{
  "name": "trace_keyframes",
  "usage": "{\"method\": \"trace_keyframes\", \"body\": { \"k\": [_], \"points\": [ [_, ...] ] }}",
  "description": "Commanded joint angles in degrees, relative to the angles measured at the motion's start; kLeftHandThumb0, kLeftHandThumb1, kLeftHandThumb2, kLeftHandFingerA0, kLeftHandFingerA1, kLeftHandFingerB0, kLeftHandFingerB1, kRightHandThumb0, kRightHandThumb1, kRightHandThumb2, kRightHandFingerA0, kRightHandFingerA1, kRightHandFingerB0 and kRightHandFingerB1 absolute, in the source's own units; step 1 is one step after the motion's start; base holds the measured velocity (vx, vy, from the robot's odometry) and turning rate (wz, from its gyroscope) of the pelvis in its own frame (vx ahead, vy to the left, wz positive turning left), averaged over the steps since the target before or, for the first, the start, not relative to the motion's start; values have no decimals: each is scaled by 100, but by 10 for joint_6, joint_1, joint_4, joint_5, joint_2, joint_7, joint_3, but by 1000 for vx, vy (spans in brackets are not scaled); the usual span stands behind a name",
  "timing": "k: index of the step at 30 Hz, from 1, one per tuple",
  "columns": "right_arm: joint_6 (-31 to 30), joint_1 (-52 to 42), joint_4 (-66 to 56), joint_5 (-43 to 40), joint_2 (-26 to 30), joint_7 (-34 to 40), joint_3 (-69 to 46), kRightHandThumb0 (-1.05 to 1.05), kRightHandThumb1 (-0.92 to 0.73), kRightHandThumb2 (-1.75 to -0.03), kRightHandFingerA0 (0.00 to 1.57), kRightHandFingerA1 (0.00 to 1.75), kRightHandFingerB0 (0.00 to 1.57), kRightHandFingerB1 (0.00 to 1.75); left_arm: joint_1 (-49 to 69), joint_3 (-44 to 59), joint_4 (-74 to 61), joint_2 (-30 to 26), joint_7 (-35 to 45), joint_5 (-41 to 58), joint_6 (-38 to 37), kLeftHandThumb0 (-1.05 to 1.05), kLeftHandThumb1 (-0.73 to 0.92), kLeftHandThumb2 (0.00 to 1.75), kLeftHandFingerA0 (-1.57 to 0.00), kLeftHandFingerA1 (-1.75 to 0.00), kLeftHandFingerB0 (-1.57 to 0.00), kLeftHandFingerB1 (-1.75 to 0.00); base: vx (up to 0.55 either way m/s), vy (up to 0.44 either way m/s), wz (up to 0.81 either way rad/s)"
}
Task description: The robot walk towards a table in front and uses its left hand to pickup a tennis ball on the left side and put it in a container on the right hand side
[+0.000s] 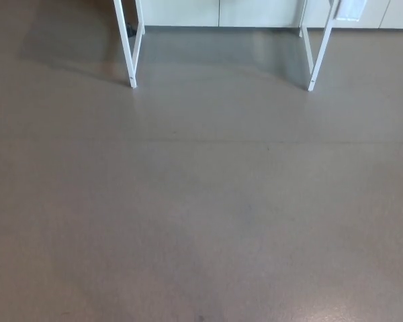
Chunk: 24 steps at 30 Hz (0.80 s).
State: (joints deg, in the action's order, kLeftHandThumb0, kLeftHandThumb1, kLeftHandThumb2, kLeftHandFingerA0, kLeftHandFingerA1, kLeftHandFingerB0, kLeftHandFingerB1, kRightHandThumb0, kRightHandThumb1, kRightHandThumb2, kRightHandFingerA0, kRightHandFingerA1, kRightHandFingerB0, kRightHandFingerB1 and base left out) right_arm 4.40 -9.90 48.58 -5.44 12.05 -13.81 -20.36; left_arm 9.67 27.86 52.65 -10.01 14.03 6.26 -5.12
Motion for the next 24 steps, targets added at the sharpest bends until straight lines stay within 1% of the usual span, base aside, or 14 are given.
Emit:
{"method": "trace_keyframes", "body": {
  "k": [1, 2, 3, 4, 5, 6, 9, 10, 13, 14, 19, 21, 23, 24],
  "points": [
    [30, 9, 20, -45, 17, -46, -22, -49, -46, -71, 35, 50, 25, 42, -2, 23, 14, 1, 46, 61, -46, -14, 57, 58, -38, -64, -24, -38, 0, 0, 0],
    [33, 9, 22, -42, 17, -46, -21, -43, -55, -56, 41, 45, 29, 33, -6, 25, 21, 0, 46, 62, -46, -9, 39, 88, -34, -64, -15, -52, 0, 0, 0],
    [36, 10, 24, -42, 17, -46, -20, -43, -55, -56, 41, 45, 29, 33, -8, 26, 25, -1, 46, 64, -47, -9, 39, 88, -34, -64, -15, -52, 0, 0, 0],
    [39, 5, 19, -44, 16, -52, -20, -44, -55, -56, 40, 45, 29, 34, -9, 25, 31, -2, 44, 62, -55, -10, 57, 56, -38, -64, -28, -38, 0, 0, 0],
    [33, -2, 6, -44, 13, -46, -19, -43, -55, -57, 42, 45, 30, 34, -5, 23, 30, -1, 45, 61, -58, -8, 41, 89, -35, -65, -17, -53, 0, 0, 0],
    [30, -4, 0, -44, 12, -44, -18, -43, -55, -57, 42, 45, 30, 34, -3, 21, 30, -1, 46, 61, -59, -8, 41, 89, -35, -65, -17, -53, 0, 0, 0],
    [44, 2, 22, -43, 19, -51, -18, -50, -48, -72, 35, 50, 26, 42, -4, 18, 36, -3, 48, 63, -61, -10, 41, 89, -34, -65, -15, -52, 0, 0, 0],
    [45, 1, 25, -43, 19, -50, -17, -46, -53, -55, 43, 46, 29, 34, -3, 18, 40, -4, 49, 63, -64, -10, 40, 88, -34, -65, -16, -52, 0, 0, 0],
    [50, 1, 31, -43, 20, -52, -15, -45, -54, -55, 42, 46, 28, 34, -4, 16, 52, -8, 52, 63, -72, -10, 40, 88, -34, -65, -16, -52, 37, -4, -2],
    [54, 2, 36, -43, 20, -52, -15, -51, -47, -71, 35, 50, 25, 43, -2, 15, 50, -8, 49, 65, -69, -15, 57, 58, -36, -61, -27, -38, 16, -26, 10],
    [58, 0, 43, -48, 24, -59, -13, -47, -54, -56, 36, 43, 27, 34, 5, 11, 48, -6, 52, 70, -76, -13, 58, 58, -41, -67, -26, -37, -120, 14, 0],
    [52, -12, 22, -51, 20, -60, -11, -51, -48, -72, 33, 50, 24, 43, 11, 10, 43, -4, 50, 71, -80, -10, 57, 56, -43, -69, -27, -37, 35, 152, -2],
    [58, -9, 33, -51, 21, -61, -10, -45, -56, -56, 40, 45, 28, 34, 11, 10, 49, -8, 58, 74, -83, -10, 58, 56, -39, -63, -26, -36, 36, 230, -14],
    [65, -4, 47, -50, 24, -63, -10, -47, -54, -55, 37, 43, 28, 34, 11, 9, 50, -9, 61, 76, -79, -8, 40, 88, -36, -66, -15, -51, 135, 312, -25]
  ]
}}
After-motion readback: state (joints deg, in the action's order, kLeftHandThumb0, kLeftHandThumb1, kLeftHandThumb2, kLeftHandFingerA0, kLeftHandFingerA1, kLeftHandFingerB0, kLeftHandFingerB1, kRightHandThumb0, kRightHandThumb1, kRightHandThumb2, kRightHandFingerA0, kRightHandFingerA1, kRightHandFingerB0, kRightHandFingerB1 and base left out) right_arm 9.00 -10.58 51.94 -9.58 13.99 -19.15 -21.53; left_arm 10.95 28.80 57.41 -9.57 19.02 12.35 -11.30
